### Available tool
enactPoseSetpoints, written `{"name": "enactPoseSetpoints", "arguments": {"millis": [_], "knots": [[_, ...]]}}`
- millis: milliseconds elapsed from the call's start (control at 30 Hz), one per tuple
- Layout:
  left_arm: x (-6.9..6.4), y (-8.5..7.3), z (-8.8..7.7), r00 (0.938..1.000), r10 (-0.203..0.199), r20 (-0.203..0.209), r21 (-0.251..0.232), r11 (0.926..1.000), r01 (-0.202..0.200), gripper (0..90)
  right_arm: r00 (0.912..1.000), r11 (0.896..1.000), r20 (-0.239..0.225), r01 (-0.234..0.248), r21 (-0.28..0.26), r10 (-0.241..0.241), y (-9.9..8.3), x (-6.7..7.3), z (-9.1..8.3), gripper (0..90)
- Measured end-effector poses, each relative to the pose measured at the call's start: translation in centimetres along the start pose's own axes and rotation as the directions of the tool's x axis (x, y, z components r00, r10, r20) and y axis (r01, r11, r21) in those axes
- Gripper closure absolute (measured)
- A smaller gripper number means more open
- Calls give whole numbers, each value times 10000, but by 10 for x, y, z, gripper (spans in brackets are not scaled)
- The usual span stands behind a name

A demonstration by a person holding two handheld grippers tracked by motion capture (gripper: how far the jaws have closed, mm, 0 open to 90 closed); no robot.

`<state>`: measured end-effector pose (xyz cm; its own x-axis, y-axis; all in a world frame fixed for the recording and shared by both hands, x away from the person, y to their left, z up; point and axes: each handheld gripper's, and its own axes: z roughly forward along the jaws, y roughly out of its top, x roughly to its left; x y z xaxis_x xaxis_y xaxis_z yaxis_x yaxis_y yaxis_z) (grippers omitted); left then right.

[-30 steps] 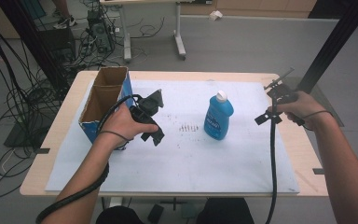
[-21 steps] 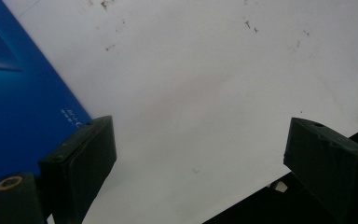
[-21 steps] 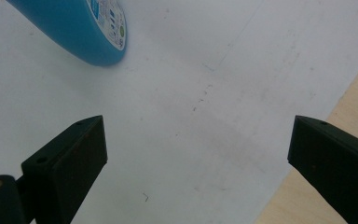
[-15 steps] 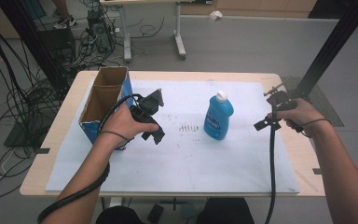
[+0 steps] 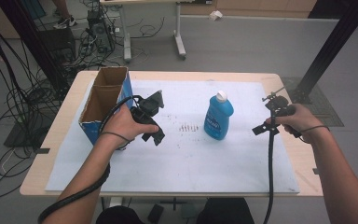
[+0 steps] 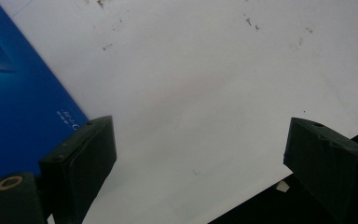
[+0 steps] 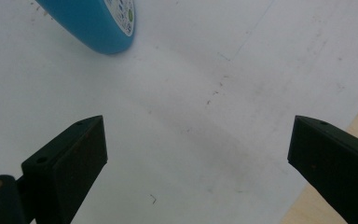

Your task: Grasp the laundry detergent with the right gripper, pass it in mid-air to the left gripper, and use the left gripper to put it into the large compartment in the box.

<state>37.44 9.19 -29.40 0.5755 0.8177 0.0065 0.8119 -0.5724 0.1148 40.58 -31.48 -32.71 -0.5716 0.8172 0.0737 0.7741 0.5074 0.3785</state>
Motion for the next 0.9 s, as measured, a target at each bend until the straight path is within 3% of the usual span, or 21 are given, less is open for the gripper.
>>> {"name": "enactPoseSetpoints", "arguments": {"millis": [900], "knots": [[3, 1, 4, 10000, -59, -23, 133, 9999, 59, 95, 9991, 9989, -196, 359, -288, -364, -14, 19, 19, 49]]}}
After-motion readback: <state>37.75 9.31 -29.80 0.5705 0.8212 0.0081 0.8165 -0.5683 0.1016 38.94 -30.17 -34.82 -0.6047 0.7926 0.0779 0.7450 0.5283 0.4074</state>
